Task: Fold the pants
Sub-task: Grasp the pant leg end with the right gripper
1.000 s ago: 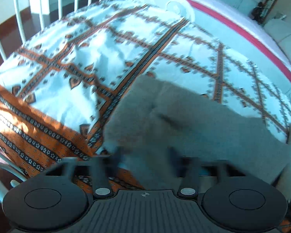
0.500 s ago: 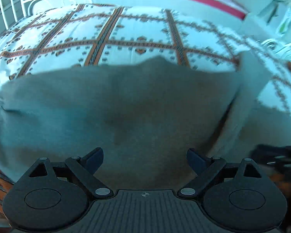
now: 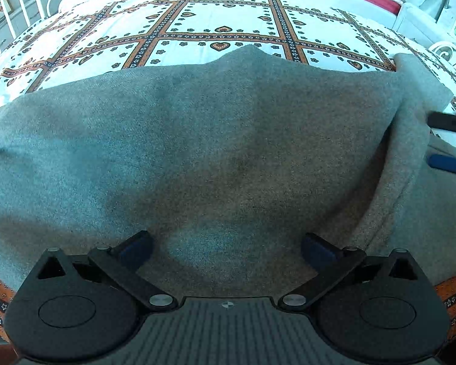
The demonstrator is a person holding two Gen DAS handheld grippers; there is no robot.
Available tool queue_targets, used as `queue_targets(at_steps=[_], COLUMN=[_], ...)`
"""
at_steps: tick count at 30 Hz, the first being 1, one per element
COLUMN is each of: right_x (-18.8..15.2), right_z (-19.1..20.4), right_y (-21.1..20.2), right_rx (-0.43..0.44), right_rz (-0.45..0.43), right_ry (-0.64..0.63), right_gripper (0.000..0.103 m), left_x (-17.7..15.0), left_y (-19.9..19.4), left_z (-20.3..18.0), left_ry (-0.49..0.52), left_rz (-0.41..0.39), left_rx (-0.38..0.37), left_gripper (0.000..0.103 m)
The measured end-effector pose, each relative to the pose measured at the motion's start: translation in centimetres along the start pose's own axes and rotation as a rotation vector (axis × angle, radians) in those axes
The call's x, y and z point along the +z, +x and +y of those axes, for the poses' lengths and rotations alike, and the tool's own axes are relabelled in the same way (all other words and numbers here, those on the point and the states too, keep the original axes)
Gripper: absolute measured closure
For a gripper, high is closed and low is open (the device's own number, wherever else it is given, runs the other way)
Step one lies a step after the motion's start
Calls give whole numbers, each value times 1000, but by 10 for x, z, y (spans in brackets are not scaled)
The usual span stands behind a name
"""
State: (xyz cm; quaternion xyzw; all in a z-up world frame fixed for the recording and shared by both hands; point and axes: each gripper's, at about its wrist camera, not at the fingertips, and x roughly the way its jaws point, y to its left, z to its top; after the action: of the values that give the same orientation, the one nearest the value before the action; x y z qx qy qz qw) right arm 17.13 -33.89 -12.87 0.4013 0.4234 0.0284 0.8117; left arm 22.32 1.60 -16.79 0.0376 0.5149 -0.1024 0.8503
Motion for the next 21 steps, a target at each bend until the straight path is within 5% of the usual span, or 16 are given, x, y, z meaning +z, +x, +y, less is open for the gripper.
queue_targets(at_steps=[4,5,8,16,21], right_x=[13,15,11,-27,-68], right_z=[-13,-14,-7,36,26], right_y=[17,17,7,-56,-99], right_rx=[16,4,-47,-142,-164], right_rz=[-3,-25,-113,-325,-332], right_ry=[132,142,87,-215,-216], right_gripper=[74,89,102,103,103], left_x=[2,1,1,1,-1], left_y=[2,2,1,-1,-4], left_z=[0,1,1,5,3], left_ry=[1,1,4,-18,-3], left_rz=[-3,-4,-6,-10,-12], left_rx=[-10,-13,-16,-33,-26], left_gripper=[0,0,0,0,0])
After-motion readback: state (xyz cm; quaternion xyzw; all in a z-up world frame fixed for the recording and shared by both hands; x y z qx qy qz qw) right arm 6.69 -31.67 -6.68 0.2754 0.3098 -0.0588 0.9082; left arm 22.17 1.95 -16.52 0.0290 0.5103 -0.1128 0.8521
